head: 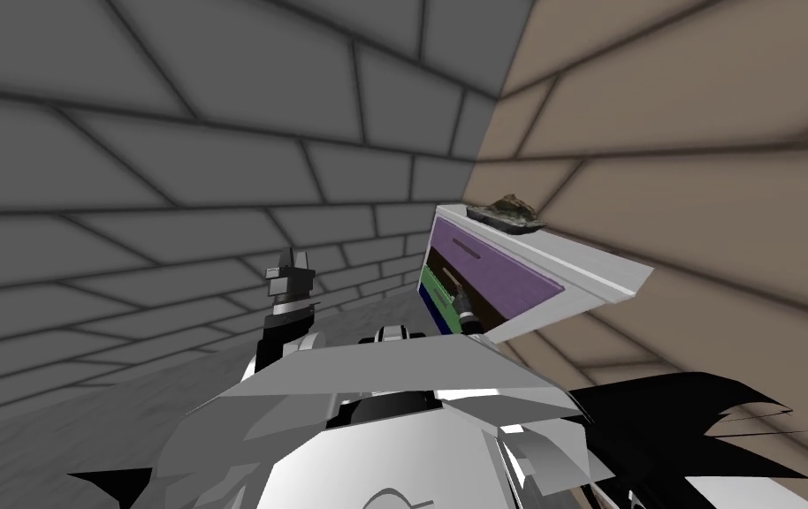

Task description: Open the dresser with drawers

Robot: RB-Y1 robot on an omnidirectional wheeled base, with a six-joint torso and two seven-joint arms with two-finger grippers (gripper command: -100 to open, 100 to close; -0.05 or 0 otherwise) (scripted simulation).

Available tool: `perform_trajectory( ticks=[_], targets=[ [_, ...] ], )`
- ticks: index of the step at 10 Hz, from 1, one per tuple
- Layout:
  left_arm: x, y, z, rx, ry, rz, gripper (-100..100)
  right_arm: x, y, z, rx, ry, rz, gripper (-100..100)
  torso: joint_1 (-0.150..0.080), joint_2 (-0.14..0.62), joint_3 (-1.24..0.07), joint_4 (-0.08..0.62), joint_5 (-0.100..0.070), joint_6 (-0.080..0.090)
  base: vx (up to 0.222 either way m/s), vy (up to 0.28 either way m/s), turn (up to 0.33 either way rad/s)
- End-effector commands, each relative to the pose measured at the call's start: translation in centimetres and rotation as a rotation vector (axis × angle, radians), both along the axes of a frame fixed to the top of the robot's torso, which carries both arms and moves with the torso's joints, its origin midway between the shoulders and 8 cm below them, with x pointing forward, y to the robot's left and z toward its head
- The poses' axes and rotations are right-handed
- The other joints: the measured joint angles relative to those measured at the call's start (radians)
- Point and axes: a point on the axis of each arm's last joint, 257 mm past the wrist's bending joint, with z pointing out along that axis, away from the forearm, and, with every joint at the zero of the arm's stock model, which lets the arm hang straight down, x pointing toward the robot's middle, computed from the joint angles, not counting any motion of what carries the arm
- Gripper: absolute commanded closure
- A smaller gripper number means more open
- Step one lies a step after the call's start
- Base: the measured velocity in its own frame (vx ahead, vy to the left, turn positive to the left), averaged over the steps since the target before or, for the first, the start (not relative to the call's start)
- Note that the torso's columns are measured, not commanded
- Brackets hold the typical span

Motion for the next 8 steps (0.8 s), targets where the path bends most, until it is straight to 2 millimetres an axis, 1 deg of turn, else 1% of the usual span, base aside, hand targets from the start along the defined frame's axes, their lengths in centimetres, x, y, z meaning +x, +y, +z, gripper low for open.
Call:
perform_trajectory(
  ticks=[1, 2, 3, 4, 5, 6, 7, 8],
  targets=[
    [0.0, 0.0, 0.0, 0.000, 0.000, 0.000, 0, 0.1, -0.4, 0.1, -0.007, -0.001, -0.001, -100, 0.003, 0.001, 0.001, 0.001, 0.001, 0.000, 0.078, -0.178, 0.015],
    [0.0, 0.0, 0.0, 0.000, 0.000, 0.000, 0, 0.1, -0.3, 0.1, -0.006, -0.001, -0.001, -100, 0.005, 0.000, 0.001, 0.000, 0.002, 0.000, 0.040, -0.081, 0.010],
    [0.0, 0.0, 0.0, 0.000, 0.000, 0.000, 0, 0.8, 0.0, 0.6, -0.029, -0.021, -0.024, -100, 0.010, 0.003, 0.002, 0.001, 0.003, 0.000, -0.028, -0.108, 0.279],
    [0.0, 0.0, 0.0, 0.000, 0.000, 0.000, 0, 0.8, 0.8, 0.3, -0.005, -0.022, -0.030, -100, 0.007, 0.006, 0.004, 0.002, 0.002, -0.001, -0.042, -0.121, 0.155],
    [0.0, 0.0, 0.0, 0.000, 0.000, 0.000, 0, 1.4, 0.6, 0.9, -0.033, -0.038, -0.051, -100, 0.005, 0.005, 0.004, 0.002, 0.001, 0.001, -0.067, -0.130, 0.215],
    [0.0, 0.0, 0.0, 0.000, 0.000, 0.000, 0, 1.4, 1.5, 0.6, -0.016, -0.039, -0.060, -100, 0.003, 0.005, 0.003, 0.002, 0.001, 0.000, -0.054, -0.106, 0.138],
    [0.0, 0.0, 0.0, 0.000, 0.000, 0.000, 0, 1.4, 1.9, 0.4, -0.004, -0.039, -0.062, -100, 0.004, 0.002, 0.002, 0.001, 0.001, 0.000, -0.019, -0.057, -0.017],
    [0.0, 0.0, 0.0, 0.000, 0.000, 0.000, 0, 1.9, 1.7, 1.0, -0.036, -0.052, -0.089, -100, 0.007, -0.001, 0.000, 0.000, 0.002, 0.000, -0.041, -0.104, 0.204]
  ],
)
